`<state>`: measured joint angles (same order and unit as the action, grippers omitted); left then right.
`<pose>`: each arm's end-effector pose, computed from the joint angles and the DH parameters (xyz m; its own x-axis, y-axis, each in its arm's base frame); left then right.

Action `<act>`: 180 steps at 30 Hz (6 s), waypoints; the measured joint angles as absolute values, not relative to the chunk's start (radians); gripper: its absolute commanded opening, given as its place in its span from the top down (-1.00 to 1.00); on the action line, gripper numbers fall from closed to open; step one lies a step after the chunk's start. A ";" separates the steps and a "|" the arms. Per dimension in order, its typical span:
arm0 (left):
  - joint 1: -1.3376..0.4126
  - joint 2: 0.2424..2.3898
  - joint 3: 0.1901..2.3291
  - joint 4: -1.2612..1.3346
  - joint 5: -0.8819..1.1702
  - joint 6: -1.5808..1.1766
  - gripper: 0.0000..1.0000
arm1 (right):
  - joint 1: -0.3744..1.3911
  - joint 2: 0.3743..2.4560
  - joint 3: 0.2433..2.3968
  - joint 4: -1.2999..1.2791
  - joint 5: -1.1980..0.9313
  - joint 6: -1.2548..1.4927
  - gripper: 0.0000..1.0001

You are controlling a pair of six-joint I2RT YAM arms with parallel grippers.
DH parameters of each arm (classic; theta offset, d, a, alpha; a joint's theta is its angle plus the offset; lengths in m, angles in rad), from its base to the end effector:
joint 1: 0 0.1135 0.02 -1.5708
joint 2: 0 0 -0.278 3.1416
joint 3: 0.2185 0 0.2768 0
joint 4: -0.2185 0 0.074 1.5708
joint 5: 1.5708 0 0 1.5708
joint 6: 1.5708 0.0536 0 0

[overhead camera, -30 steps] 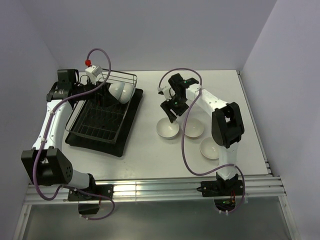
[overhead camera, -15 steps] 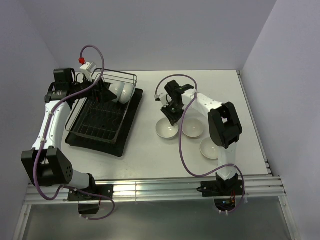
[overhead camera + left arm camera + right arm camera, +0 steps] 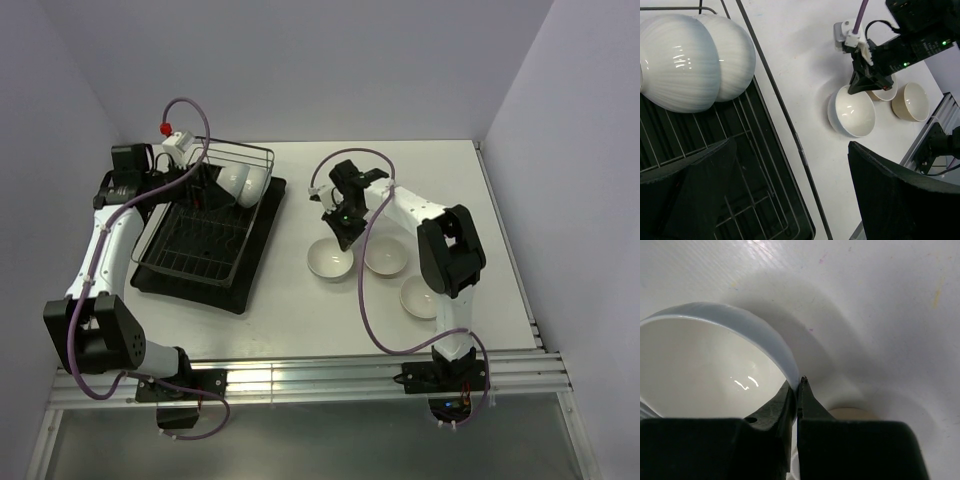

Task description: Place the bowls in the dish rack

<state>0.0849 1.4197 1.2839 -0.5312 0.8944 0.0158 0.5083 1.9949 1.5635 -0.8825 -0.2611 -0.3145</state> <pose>0.3408 -0.0129 0.3447 -0.6075 -0.0418 -0.7932 0.5671 0.6764 -0.4700 0.3749 0.2247 0.1867 -0.6403 -0.6988 -0.3189 -0.7630 0.6266 0.1588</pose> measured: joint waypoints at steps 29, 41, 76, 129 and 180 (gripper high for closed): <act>-0.199 1.319 1.095 -0.131 0.926 -0.591 -0.99 | 0.488 1.693 1.733 -0.726 -0.417 0.082 1.00; -0.253 1.344 1.075 -0.044 0.858 -0.770 -0.99 | 0.488 1.693 1.734 -0.727 -0.436 0.088 1.00; -0.300 1.358 0.967 0.161 0.831 -0.979 1.00 | 0.491 1.695 1.736 -0.730 -0.525 0.093 -0.46; 0.194 1.687 1.556 -0.476 0.476 -0.039 1.00 | 0.467 1.671 1.741 -0.776 -0.541 0.039 -0.76; 0.023 1.882 1.615 -0.490 0.227 0.276 0.99 | 0.457 1.673 1.741 -0.783 -0.540 0.027 -0.76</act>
